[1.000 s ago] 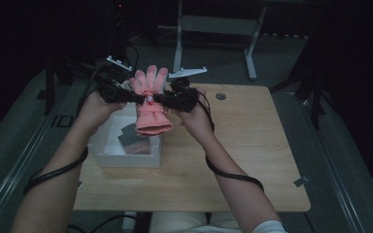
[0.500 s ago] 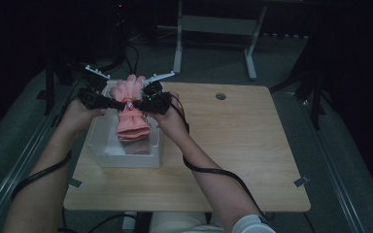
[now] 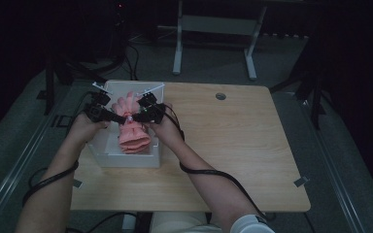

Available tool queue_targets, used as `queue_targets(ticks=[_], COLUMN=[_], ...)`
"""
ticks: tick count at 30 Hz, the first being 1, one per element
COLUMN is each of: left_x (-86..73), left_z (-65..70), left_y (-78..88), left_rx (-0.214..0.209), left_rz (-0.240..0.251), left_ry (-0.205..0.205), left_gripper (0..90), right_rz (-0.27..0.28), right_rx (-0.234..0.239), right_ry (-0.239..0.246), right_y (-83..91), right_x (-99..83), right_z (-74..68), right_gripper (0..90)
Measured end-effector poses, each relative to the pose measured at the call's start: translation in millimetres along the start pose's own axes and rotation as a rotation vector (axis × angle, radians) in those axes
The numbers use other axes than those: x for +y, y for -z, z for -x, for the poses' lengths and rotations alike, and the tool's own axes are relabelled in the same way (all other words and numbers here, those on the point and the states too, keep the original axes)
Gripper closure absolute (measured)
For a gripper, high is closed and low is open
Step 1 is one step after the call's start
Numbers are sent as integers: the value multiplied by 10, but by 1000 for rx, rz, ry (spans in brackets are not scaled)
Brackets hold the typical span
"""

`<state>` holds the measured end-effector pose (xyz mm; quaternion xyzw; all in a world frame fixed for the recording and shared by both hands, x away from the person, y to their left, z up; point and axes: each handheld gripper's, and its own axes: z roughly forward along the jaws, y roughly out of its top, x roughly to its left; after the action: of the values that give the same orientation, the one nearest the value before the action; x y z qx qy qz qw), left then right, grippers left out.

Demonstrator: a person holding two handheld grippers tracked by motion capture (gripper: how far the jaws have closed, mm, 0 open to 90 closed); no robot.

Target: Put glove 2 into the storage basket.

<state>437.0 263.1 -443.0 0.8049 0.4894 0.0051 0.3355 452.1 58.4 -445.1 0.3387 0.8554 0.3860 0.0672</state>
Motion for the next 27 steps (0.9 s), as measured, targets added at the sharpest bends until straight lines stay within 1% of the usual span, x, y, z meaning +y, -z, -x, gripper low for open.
queue_targets(ticks=[2,5,7,9,10,11,13,15,17,18,19,20,22,24,25,26,27], left_x=[-4,-13,-6,3,7,9,11,16,22,27,27,31,33,34,40,46,54], left_z=[10,11,23,57,66,73,70,70,72,79,79,91,98,106,117,126,136], left_y=[-19,-66,-88,-117,-131,-140,-153,-165,-182,-195,-195,-214,-225,-239,-255,-267,-289], left_rx=[9,30,55,88,95,101,107,121,138,158,158,186,213,224,230,243,266], left_rz=[-13,-48,-77,-94,-107,-110,-128,-136,-153,-161,-161,-176,-187,-193,-204,-212,-227], left_ry=[-6,-3,-1,-8,-14,-15,-9,4,7,6,6,3,6,1,1,-4,-14], left_gripper=[788,788,787,786,785,785,782,780,769,764,754,754,720,714,713,713,711], right_rz=[-15,-66,-99,-129,-144,-160,-186,-199,-201,-200,-200,-194,-176,-155,-142,-119,-110], right_rx=[-5,-35,-38,-43,-45,-48,-59,-73,-84,-85,-85,-90,-93,-92,-95,-99,-94], right_ry=[15,40,37,34,35,32,27,24,19,19,19,22,27,22,20,23,25], right_y=[-14,-62,-99,-128,-140,-152,-173,-191,-200,-202,-202,-198,-186,-163,-142,-102,-72], right_x=[6,27,46,69,77,84,98,109,114,116,116,116,114,112,117,127,135], right_z=[-10,-54,-70,-72,-74,-76,-82,-89,-93,-94,-94,-94,-90,-80,-74,-66,-57], right_gripper=[697,700,703,702,702,700,687,661,629,613,613,595,547,534,513,507,486])
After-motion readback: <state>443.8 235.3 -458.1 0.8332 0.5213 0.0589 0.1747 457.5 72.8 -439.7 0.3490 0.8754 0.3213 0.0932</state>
